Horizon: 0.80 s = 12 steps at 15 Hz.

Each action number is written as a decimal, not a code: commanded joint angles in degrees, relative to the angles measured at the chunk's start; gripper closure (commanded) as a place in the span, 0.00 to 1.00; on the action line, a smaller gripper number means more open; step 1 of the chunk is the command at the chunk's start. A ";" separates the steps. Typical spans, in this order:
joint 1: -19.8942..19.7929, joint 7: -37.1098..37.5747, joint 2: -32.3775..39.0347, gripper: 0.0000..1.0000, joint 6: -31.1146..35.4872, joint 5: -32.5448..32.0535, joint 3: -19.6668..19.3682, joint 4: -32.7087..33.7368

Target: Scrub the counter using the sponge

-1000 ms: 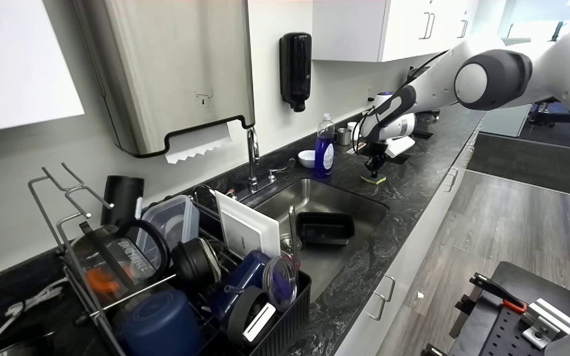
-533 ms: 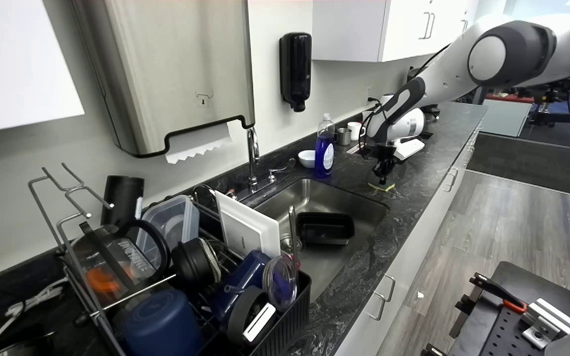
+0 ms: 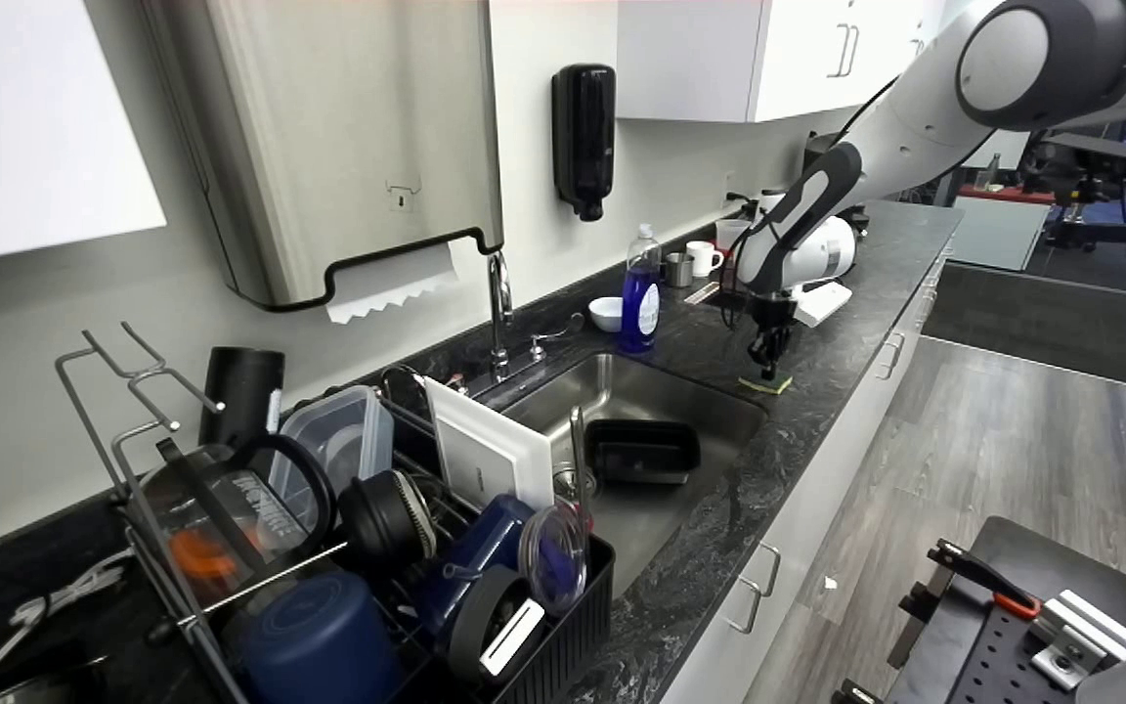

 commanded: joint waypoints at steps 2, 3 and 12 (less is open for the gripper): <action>2.06 1.41 0.50 1.00 4.38 -1.96 0.59 0.08; 2.63 1.96 1.08 1.00 5.41 -2.07 0.77 0.87; 3.86 4.66 4.19 1.00 9.37 -2.03 1.01 6.71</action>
